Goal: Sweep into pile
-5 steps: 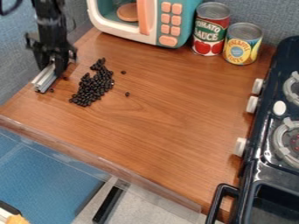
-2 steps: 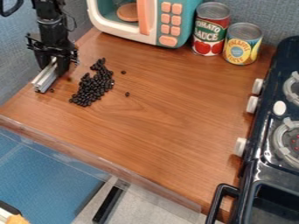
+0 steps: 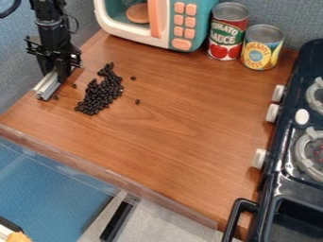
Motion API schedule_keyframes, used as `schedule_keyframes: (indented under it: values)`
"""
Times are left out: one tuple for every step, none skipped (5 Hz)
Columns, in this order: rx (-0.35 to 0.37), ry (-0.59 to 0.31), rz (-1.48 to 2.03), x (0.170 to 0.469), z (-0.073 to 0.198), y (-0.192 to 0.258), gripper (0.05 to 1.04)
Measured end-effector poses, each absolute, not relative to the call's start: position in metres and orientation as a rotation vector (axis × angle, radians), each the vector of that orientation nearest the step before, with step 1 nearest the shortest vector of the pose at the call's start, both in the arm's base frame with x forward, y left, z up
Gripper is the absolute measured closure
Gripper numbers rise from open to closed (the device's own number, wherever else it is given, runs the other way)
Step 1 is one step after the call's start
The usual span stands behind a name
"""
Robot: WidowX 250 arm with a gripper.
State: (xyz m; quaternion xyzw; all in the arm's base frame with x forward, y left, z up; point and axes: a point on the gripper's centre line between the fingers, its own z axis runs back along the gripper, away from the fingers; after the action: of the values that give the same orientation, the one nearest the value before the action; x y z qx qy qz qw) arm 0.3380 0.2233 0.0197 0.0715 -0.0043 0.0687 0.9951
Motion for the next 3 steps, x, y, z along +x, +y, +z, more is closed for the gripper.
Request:
schedule_keyframes:
  values:
    - [0.137, -0.003, 0.134, 0.338, 0.019, 0.221, 0.709]
    - [0.119, 0.01, 0.126, 0.335, 0.016, 0.215, 0.709]
    - [0.098, 0.015, 0.123, 0.335, 0.015, 0.203, 0.709]
